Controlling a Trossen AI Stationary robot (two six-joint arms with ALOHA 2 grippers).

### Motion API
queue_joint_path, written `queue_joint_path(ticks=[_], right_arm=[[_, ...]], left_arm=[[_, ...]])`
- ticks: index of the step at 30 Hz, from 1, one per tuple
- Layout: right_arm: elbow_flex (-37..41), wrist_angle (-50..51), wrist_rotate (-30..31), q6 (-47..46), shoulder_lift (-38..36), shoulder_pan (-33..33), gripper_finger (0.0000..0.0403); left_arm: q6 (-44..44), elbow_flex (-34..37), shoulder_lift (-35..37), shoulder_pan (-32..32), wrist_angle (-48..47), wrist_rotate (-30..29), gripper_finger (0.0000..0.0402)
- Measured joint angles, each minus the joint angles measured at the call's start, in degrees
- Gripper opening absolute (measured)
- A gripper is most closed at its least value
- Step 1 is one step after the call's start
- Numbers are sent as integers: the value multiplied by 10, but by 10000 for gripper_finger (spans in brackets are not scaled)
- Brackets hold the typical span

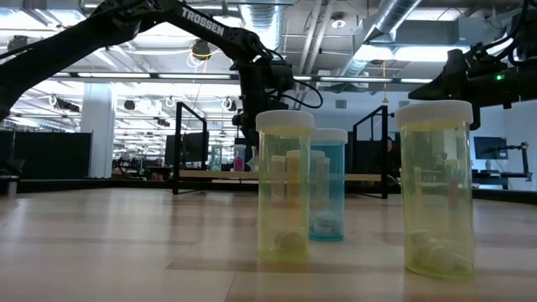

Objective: Pick and place medicine bottles onto shelf by color
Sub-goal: Put the yellow pill bottle on the shelf, then put the pink pill bottle on the shelf

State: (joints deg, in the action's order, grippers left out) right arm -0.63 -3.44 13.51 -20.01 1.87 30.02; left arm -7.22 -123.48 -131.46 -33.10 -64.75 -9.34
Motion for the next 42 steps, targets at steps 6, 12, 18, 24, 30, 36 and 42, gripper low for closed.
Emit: queue_joint_path(ticks=[6, 12, 18, 24, 30, 36, 42], right_arm=[[0, 0, 0, 0, 0, 0, 249], [0, 0, 0, 0, 0, 0, 249], [0, 0, 0, 0, 0, 0, 249], [0, 0, 0, 0, 0, 0, 249], [0, 0, 0, 0, 0, 0, 249], [0, 0, 0, 0, 0, 0, 249], [0, 0, 0, 0, 0, 0, 249]], left_arm=[[1, 0, 0, 0, 0, 1, 125], [2, 0, 0, 0, 0, 11, 137], [2, 0, 0, 1, -1, 12, 149], [9, -26, 0, 1, -18, 12, 159], [9, -63, 1, 1, -43, 11, 169], [25, -116, 1, 9, -82, 11, 176], [57, -115, 20, 47, -94, 10, 177]])
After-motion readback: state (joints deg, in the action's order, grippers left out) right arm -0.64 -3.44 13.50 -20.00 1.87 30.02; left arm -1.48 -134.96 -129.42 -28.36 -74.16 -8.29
